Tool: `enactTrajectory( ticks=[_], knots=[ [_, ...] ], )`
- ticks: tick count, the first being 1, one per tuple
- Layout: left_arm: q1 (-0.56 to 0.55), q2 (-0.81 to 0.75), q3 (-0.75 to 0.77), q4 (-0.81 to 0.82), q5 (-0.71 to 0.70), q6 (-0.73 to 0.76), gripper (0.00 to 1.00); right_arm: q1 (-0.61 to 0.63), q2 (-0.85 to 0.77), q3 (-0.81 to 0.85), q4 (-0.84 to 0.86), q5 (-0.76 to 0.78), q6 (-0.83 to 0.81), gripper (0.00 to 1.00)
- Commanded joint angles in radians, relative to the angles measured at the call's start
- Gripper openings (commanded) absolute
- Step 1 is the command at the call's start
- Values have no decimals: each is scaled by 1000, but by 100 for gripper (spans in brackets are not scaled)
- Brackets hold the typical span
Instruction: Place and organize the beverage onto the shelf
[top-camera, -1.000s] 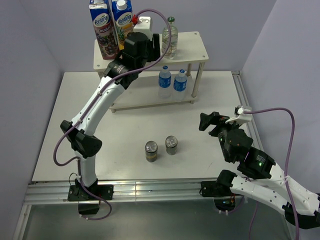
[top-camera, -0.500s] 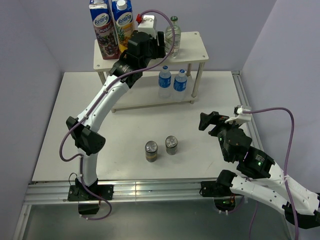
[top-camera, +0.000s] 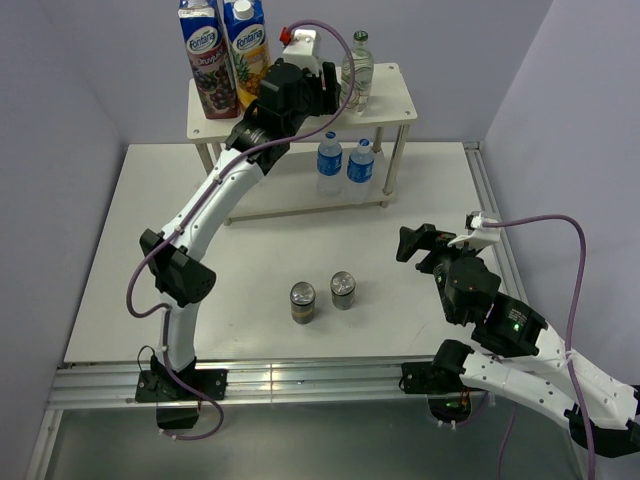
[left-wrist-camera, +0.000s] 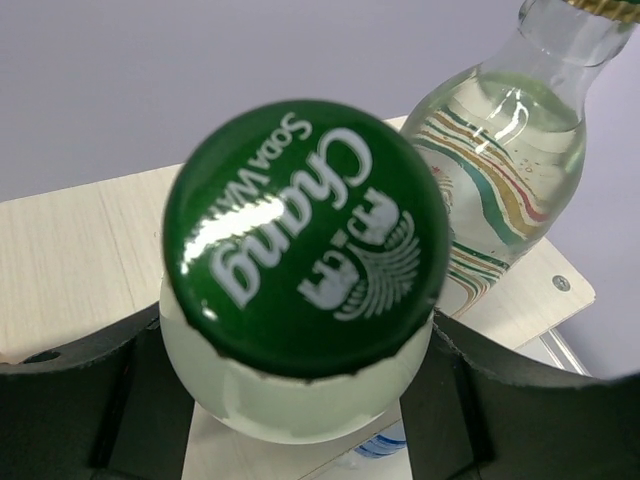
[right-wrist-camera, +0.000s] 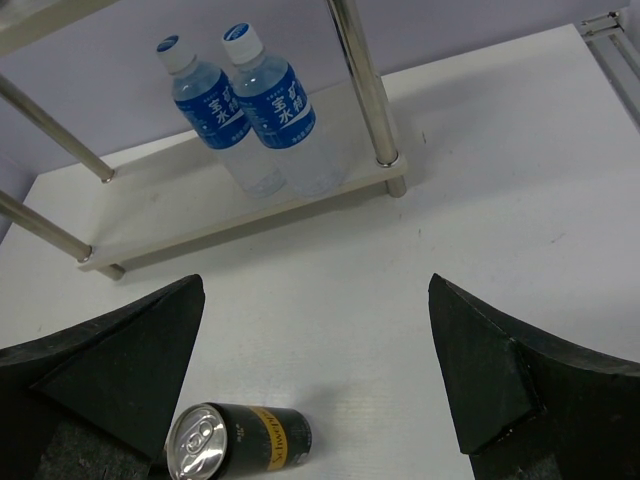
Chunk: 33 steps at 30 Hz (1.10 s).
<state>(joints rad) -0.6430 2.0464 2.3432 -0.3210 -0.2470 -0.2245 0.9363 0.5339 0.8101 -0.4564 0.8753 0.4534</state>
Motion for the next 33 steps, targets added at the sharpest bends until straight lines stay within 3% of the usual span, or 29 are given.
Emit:
enactTrajectory(
  ticks=[1, 14, 17, 21, 33],
  knots=[
    [-4, 23, 33, -15, 75, -18, 1, 6, 6, -2, 33, 25, 14, 100],
    [-4, 60, 25, -24, 112, 8, 21, 4, 5, -8, 35, 25, 19, 100],
    [-4, 60, 22, -20, 107, 14, 33, 4, 3, -9, 35, 25, 19, 100],
    [-6, 52, 1, -9, 103, 24, 57, 4, 5, -8, 33, 25, 22, 100],
    [-4, 60, -10, -6, 86, 28, 81, 4, 9, -12, 38, 25, 22, 100]
  ],
)
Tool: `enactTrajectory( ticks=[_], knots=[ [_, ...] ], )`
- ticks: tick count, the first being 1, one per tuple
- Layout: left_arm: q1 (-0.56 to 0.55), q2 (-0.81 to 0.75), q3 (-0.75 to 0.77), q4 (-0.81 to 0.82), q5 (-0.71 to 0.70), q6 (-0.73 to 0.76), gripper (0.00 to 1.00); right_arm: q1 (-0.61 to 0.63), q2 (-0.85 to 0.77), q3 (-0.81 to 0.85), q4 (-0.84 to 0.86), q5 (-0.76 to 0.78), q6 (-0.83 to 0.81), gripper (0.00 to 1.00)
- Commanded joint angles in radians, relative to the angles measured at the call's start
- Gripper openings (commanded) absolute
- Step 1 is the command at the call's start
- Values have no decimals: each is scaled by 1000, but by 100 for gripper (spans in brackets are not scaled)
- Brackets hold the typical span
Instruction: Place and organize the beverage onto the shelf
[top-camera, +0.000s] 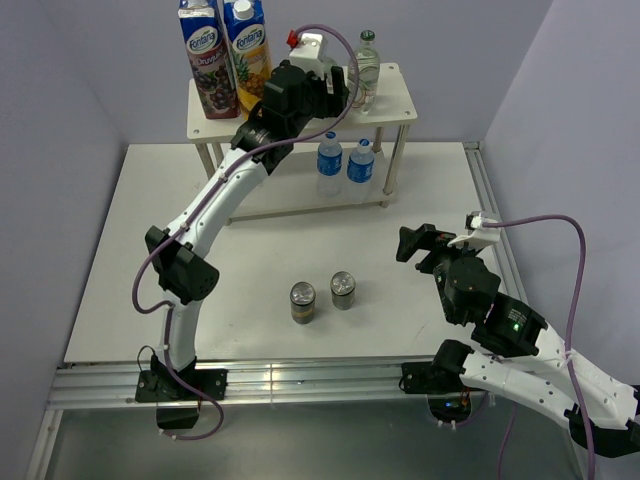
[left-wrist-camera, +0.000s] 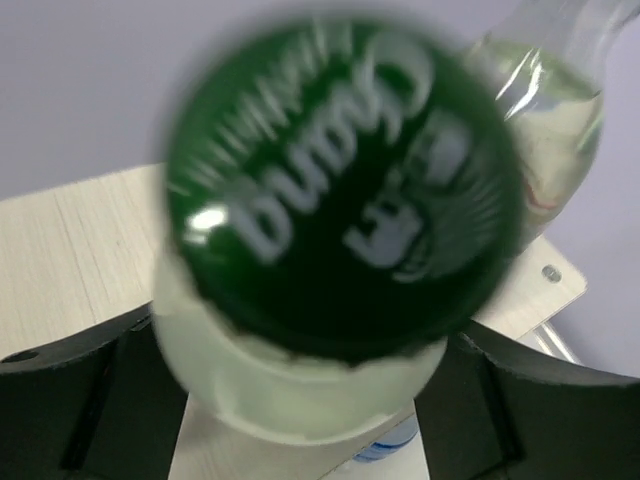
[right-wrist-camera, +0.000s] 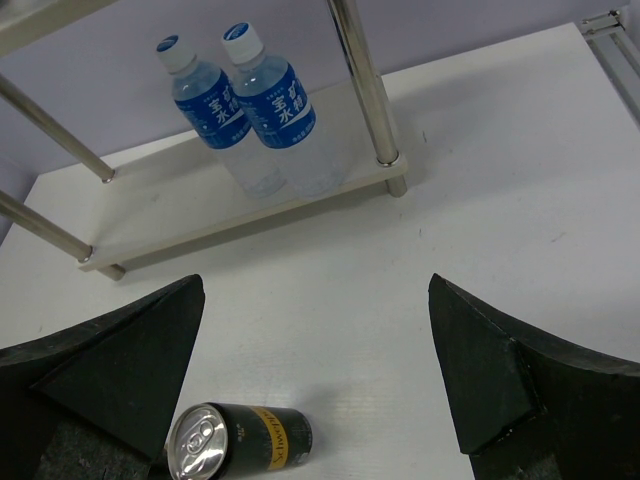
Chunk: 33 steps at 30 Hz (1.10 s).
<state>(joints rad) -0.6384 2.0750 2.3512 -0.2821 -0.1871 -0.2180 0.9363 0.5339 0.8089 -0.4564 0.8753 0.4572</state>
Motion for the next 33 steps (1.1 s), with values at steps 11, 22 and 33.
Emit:
enactTrajectory(
  ticks=[11, 22, 33],
  knots=[
    [-10, 33, -23, -35, 17, 25, 87, 6, 12, -13, 41, 25, 17, 100],
    [-10, 5, -55, -29, 5, 17, 87, 4, 14, -13, 42, 25, 17, 100],
    [-43, -266, -458, 63, -103, -1, 99, 4, 18, -17, 47, 21, 18, 100]
  ],
)
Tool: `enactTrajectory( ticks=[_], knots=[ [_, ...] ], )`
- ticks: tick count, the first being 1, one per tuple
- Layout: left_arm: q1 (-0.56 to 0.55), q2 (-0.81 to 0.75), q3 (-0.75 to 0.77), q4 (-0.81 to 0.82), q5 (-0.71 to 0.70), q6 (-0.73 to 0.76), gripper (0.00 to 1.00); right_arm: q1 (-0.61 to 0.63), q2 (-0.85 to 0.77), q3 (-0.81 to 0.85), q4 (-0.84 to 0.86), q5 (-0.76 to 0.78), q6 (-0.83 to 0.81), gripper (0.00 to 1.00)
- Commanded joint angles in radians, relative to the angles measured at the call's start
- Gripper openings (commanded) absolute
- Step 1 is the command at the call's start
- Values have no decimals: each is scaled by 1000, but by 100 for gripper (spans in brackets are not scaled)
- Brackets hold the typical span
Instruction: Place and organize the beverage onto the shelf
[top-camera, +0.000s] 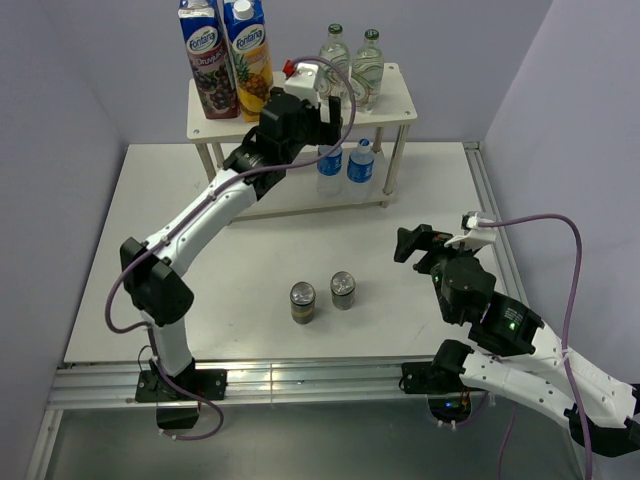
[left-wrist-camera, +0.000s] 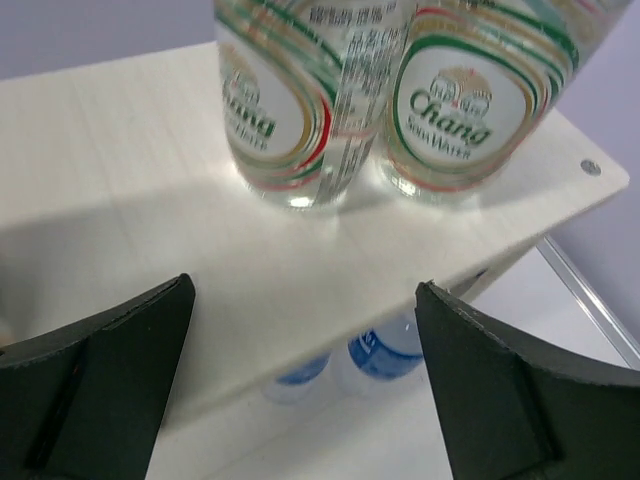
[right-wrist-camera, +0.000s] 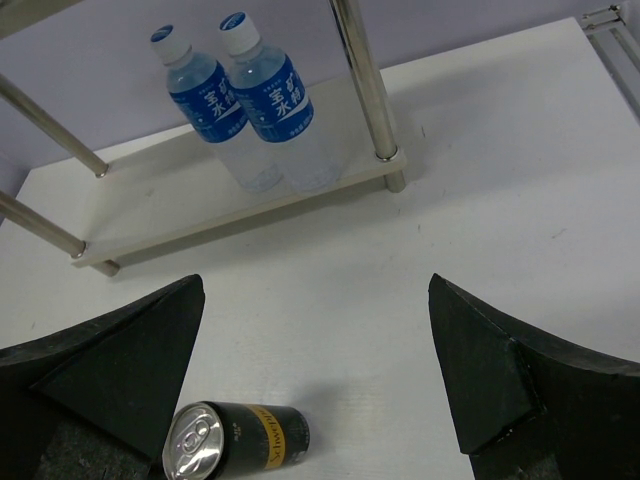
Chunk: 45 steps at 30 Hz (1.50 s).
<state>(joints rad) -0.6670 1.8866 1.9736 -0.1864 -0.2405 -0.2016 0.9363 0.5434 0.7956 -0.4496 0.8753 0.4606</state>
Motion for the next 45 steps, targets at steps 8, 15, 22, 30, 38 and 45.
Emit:
enactTrajectory(
  ticks=[8, 15, 22, 30, 38, 45],
  knots=[
    [-97, -292, -376, -68, -233, -50, 99, 6, 13, -3, 42, 22, 9, 100],
    [-419, -717, -795, -148, -448, -322, 99, 6, 13, 10, 17, -22, 18, 100],
    [-713, -963, -1137, -252, -589, -607, 99, 7, 16, -6, 9, -68, 64, 100],
    [-844, -913, -1268, -213, -605, -765, 99, 7, 29, 2, -32, -56, 93, 100],
    [-850, -758, -1374, 4, -669, -725, 99, 6, 20, -2, -72, -50, 112, 100],
    [-849, -591, -1365, 162, -773, -662, 99, 7, 20, -15, -80, -42, 115, 100]
  ],
)
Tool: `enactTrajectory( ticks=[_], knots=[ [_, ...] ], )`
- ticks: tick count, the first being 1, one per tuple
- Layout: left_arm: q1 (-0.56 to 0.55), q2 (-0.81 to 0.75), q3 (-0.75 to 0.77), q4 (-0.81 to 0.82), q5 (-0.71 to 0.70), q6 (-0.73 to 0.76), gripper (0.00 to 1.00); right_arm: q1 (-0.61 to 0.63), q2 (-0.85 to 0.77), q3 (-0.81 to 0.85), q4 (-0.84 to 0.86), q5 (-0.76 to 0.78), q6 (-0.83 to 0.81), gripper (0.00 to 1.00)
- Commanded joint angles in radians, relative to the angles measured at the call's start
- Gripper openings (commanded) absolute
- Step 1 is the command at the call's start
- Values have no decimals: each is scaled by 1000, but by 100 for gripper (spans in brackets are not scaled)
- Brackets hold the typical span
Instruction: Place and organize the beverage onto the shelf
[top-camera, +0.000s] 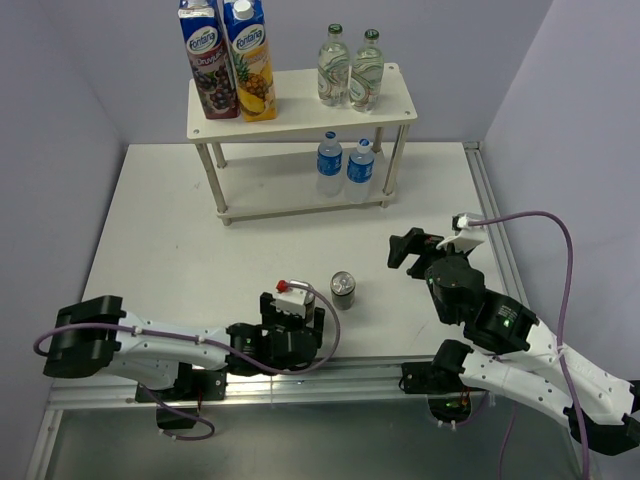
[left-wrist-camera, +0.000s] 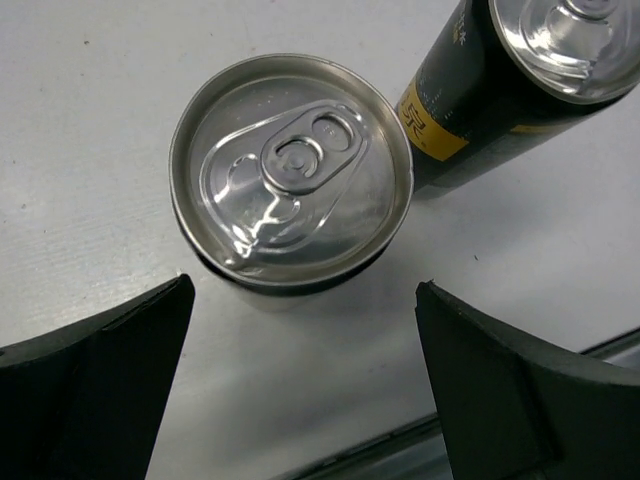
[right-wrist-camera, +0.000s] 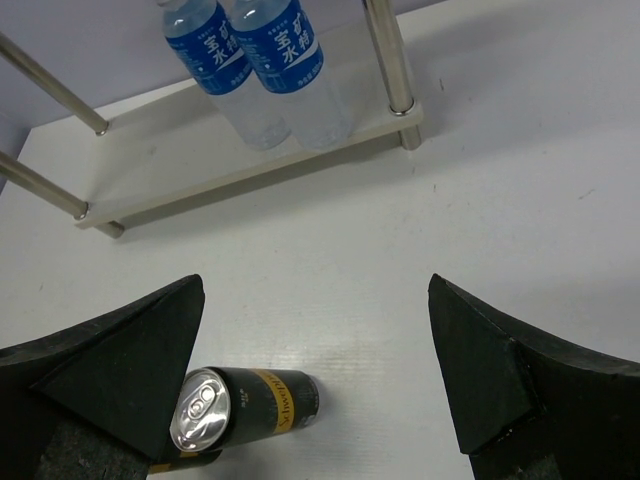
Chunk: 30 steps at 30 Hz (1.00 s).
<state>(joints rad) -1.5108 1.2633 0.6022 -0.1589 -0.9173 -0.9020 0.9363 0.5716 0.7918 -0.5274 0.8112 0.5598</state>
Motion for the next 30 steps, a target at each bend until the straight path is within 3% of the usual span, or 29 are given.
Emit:
enactTrajectory(
  ticks=[1, 4, 9, 12, 14, 16, 17, 21, 24, 30],
  knots=[
    [-3, 45, 8, 143, -112, 38, 99, 7, -9, -14, -2, 20, 15, 100],
    [18, 90, 15, 150, -143, 29, 97, 7, -9, -17, -2, 22, 17, 100],
    [84, 113, -13, 300, -123, 109, 89, 7, -1, -26, 10, 22, 12, 100],
    [116, 122, -5, 327, -127, 143, 72, 7, 5, -31, 17, 22, 12, 100],
    [136, 120, 8, 323, -121, 166, 50, 7, 7, -34, 21, 28, 14, 100],
    [147, 105, 27, 280, -129, 161, 16, 7, 8, -35, 24, 28, 12, 100],
    [147, 97, 42, 259, -141, 158, 11, 6, 5, -37, 24, 28, 12, 100],
    [155, 41, 86, 162, -160, 161, 0, 7, -1, -40, 32, 29, 9, 100],
    [202, -19, 114, 105, -152, 216, 0, 6, -6, -43, 41, 28, 5, 100],
    [472, -119, 136, 274, -14, 434, 0, 7, 1, -63, 84, 3, 11, 100]
  ],
)
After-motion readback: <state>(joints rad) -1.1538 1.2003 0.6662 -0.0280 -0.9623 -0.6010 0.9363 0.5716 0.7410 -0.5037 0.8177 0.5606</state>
